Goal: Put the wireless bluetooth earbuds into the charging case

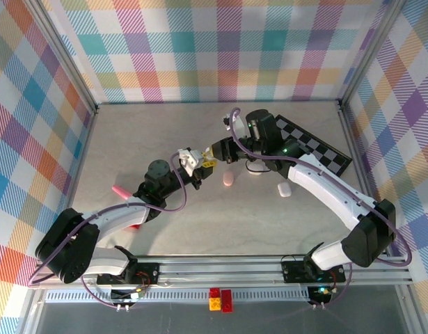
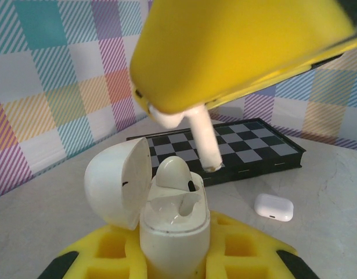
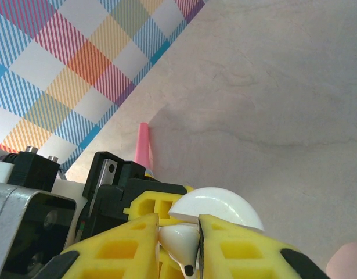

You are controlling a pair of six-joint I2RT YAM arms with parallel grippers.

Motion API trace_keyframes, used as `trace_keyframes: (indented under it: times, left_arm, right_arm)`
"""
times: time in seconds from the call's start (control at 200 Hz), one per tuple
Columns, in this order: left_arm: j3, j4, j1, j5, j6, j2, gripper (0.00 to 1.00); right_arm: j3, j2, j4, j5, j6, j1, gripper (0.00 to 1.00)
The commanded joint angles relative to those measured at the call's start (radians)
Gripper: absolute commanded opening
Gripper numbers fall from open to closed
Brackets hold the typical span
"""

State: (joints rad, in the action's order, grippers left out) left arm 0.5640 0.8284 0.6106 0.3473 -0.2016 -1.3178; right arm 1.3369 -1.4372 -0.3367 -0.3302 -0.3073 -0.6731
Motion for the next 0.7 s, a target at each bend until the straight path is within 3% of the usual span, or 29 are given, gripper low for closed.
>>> trace_keyframes:
  times: [0.0, 0.695]
  left_arm:
    - [0.043, 0.007, 0.014, 0.002, -0.020, -0.006, 0.04]
    - [0.058, 0.005, 0.017, 0.035, -0.005, -0.004, 0.04]
  right_arm:
    - [0.033, -0.009, 0.023, -0.035, -0.003, 0.003, 0.22]
    - [0.033, -0.023, 0.051, -0.021, 0.009, 0.003, 0.21]
